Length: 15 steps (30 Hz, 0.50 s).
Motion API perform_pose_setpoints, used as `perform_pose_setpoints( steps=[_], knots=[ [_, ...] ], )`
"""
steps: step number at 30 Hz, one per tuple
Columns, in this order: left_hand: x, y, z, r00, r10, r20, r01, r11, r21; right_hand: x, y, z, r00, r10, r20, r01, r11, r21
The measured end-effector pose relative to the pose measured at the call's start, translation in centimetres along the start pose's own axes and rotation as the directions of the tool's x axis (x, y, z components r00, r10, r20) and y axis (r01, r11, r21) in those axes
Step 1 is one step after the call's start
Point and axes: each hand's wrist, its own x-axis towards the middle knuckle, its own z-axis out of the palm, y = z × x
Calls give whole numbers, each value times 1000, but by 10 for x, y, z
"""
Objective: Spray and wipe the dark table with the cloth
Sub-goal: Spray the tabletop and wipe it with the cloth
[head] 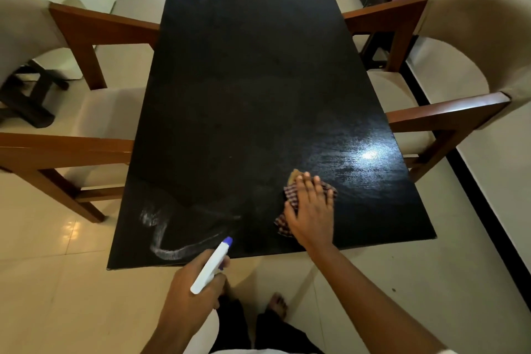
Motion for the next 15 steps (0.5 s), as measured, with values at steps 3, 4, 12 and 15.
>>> perform_pose_setpoints(
  steps=[3,4,12,15],
  knots=[
    [2,3,-1,999,37,-26,-40,991,-127,13,-35,8,982,-176,67,176,984,4],
    [2,4,-2,998,51,-28,-54,989,-138,15,-39,8,968,-233,91,233,972,10],
    [15,-6,-8,996,81,-22,-83,984,-155,10,44,-12,985,-138,99,141,990,-25],
    [13,-11,-11,997,65,-47,-72,979,-192,7,30,-11,997,-48,58,49,998,-30]
  ],
)
